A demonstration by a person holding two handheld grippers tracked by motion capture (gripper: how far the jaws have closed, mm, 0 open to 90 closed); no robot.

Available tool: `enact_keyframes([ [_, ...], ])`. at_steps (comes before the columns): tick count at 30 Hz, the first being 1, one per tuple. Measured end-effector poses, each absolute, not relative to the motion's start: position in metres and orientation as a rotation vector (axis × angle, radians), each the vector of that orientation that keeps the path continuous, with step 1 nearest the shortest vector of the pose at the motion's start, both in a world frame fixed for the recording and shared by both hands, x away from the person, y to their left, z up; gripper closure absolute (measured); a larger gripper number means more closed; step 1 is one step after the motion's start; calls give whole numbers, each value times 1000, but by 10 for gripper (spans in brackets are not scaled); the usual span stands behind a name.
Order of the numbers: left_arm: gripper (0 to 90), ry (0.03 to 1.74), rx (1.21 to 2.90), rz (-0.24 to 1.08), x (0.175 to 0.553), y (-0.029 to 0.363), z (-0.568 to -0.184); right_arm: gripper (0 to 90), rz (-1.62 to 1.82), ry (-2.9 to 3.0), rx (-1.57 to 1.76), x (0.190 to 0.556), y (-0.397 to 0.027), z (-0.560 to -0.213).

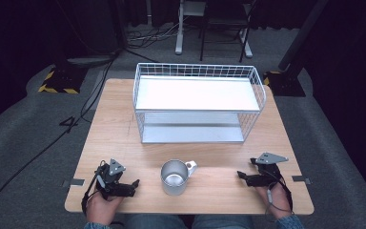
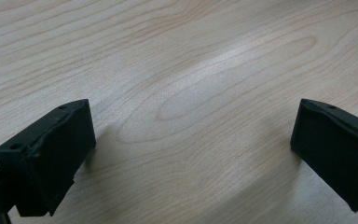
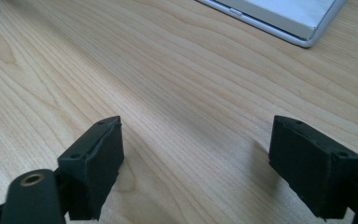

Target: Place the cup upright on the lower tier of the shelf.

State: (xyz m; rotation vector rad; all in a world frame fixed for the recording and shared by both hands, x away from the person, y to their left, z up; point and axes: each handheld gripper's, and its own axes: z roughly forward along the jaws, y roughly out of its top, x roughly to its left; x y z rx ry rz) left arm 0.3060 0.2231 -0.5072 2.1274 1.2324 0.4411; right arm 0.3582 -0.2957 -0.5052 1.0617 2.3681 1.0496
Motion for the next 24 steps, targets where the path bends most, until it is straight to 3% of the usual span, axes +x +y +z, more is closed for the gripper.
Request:
enact_keyframes([
  [15,0,1253,2117,464,303,221,-506,192,1053,2373,1054,357,-295,-505],
  [24,0,1226,1911,519,286,217,-493,194,1055,2376,1053,357,-295,-505],
])
